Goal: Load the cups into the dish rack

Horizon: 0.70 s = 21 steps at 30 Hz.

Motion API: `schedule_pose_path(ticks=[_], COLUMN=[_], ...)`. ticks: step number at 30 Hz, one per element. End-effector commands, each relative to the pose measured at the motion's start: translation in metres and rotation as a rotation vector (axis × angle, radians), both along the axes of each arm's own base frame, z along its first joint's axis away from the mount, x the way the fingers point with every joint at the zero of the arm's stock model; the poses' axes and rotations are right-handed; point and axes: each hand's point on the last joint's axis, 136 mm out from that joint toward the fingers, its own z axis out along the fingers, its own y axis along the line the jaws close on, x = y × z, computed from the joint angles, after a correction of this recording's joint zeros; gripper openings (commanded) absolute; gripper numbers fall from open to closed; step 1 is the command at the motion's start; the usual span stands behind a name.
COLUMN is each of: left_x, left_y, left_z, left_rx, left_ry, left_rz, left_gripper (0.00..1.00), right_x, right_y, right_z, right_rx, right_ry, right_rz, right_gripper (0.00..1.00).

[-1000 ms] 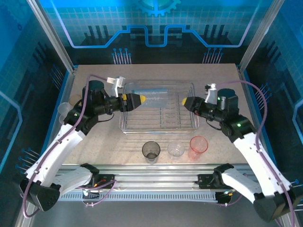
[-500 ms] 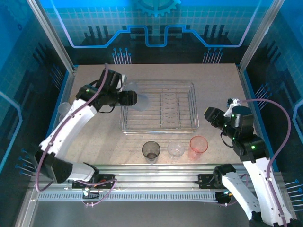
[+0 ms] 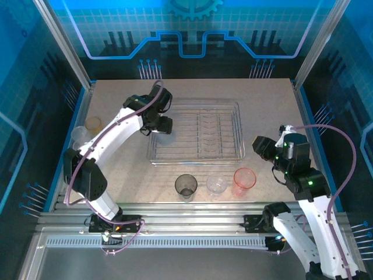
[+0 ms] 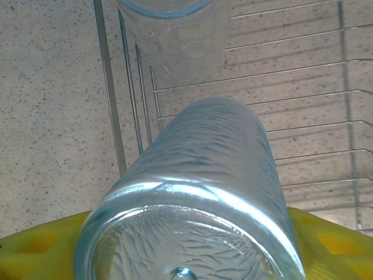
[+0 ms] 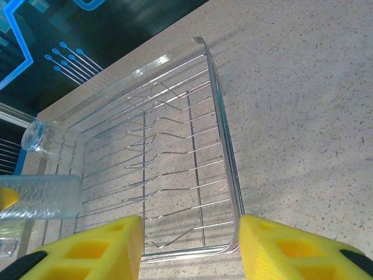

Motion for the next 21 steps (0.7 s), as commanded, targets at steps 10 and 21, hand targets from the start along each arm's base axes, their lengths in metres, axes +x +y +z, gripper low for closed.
schedule_pose_path(ticks=[10,21], left_x=[0.027,0.038], left_y=[0.013,0.01], left_z=[-0.018,-0.029], left_rx=[0.193,0.223], left_ry=[0.008,0.022], left_rz=[-0.042,-0.063], left_gripper=[0.25,0.35], right_x=[-0.01,-0.013], right_y=[-0.011,-0.014], right_z=[0.001,0.003], right_rx=[-0.041,-0.051], right_ry=[-0.013,-0.014], right_rz=[-0.024,-0.036], right_gripper=[0.49,0.5])
